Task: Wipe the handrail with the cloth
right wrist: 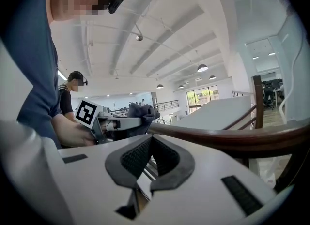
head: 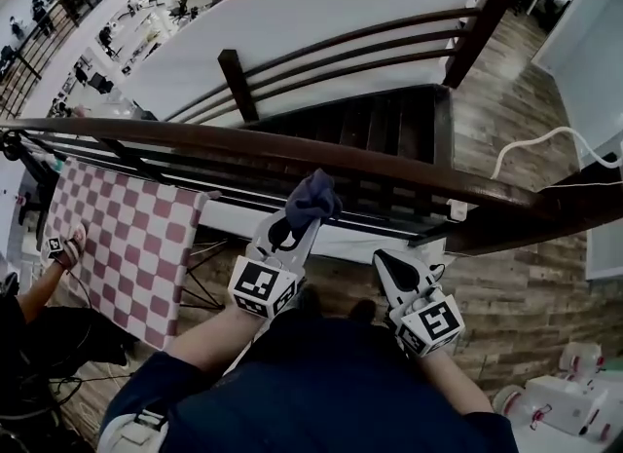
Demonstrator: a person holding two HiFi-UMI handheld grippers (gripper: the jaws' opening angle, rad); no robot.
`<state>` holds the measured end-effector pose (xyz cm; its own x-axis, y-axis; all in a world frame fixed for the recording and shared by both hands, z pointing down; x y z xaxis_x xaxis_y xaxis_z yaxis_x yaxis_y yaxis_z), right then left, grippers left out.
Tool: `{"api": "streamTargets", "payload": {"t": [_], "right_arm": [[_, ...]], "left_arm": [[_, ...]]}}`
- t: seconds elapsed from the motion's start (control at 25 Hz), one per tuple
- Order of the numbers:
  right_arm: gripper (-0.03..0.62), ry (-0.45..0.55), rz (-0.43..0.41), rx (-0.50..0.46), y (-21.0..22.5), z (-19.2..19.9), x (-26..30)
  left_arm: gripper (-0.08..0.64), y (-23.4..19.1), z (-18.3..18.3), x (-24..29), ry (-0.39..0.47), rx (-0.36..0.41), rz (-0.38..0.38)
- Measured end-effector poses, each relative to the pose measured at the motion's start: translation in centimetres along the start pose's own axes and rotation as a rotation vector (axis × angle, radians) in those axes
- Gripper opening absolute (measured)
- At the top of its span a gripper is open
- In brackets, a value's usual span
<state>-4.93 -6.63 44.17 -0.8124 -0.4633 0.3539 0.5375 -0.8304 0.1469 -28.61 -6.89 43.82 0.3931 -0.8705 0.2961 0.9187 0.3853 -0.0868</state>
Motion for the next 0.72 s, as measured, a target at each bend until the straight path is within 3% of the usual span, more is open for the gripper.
{"api": "streamTargets", "payload": {"t": [0.52,0.6,0.72], "right_arm": [[0.011,0.051,-0.028,-0.018,5.2,-1.5,-1.2],[0.011,0.053,-0.030,-0.005,5.4,-1.2,-1.2],[0.011,0.050,-0.035,0.009,5.4,-0.7,-1.1]], "left_arm": [[0.092,-4.6,-2.0,5.1,-0.109,0.114,-0.202],[0.091,-5.3,-2.2,5.9,-0.135,0.153,-0.223],[0.092,-6.5,-2.4,7.7,-0.233,0.269,-0.262]]}}
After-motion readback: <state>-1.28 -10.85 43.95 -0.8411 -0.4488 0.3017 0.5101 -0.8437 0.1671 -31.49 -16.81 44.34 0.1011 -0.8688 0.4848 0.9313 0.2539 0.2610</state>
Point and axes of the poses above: the fingertips, and each gripper's own axes: x forward along the fingers, y to its right, z out of its underside, the point moved 9 cm from there along -x, backward along the fingers, and after that the axes turned 10 degrees about -y, right-handed, at the moved point
